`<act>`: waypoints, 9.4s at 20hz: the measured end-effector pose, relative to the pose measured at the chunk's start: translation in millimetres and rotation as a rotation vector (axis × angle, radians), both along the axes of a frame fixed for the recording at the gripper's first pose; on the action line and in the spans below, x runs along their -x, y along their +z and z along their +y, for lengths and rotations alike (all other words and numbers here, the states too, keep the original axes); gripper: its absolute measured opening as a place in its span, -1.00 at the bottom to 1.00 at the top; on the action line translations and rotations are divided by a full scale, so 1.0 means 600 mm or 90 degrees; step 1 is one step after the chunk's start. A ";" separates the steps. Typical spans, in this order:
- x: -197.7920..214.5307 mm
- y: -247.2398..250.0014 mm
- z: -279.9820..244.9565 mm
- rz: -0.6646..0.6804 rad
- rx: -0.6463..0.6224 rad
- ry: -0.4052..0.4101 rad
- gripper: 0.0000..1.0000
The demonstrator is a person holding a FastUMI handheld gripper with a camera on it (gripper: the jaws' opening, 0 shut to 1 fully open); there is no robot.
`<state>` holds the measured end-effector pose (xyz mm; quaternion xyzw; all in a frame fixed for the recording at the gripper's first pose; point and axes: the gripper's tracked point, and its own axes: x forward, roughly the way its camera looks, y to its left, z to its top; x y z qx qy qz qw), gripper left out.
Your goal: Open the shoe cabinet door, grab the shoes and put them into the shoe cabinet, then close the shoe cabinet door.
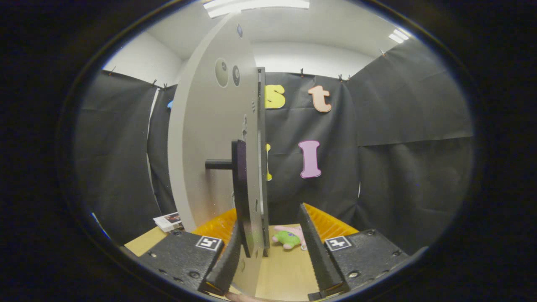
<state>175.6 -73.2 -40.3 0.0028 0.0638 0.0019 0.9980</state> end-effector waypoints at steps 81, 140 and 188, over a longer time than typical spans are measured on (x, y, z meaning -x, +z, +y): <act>-0.122 -0.814 0.420 0.350 0.063 0.025 0.13; -0.422 -0.172 0.406 0.028 0.020 0.049 -0.93; -0.517 -0.116 0.442 0.070 -0.101 0.074 0.81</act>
